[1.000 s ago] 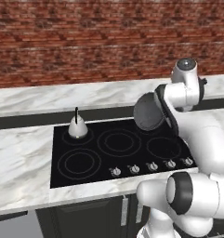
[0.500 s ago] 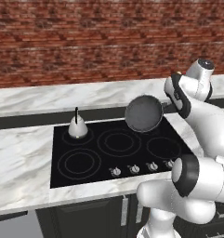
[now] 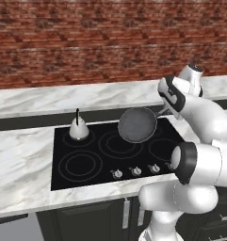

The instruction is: Pick the pan from the cabinet and place it on the stove. Then turn on the stove burner for the pan.

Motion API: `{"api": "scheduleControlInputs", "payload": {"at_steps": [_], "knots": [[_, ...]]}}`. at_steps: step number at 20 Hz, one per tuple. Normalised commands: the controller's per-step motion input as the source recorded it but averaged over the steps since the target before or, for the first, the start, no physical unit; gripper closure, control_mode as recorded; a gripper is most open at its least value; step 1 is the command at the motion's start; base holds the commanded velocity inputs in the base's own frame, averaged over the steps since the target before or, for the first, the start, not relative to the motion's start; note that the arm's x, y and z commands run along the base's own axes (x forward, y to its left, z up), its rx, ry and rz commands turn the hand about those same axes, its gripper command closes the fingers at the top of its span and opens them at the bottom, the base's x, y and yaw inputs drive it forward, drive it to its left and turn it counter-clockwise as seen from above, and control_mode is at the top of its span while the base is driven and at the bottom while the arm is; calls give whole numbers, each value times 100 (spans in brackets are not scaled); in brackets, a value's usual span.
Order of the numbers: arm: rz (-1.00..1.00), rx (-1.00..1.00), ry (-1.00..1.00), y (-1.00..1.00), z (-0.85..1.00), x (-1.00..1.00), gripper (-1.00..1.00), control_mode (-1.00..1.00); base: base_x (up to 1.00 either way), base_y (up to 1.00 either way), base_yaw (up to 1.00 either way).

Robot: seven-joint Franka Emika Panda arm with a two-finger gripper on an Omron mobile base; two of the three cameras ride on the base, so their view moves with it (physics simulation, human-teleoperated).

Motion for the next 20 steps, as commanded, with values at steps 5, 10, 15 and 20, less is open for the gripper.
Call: {"api": "scheduleControlInputs", "payload": {"at_steps": [5, 10, 15, 20], "knots": [[2, 0, 8, 20, -36, 13, 100, -100, 0, 0, 0], [1, 4, 9, 20, -28, 26, 100, -100, 0, 0, 0], [0, 5, 3, 4, -34, 16, 100, -100, 0, 0, 0], [0, 0, 0, 9, -38, 2, 100, -100, 0, 0, 0]]}}
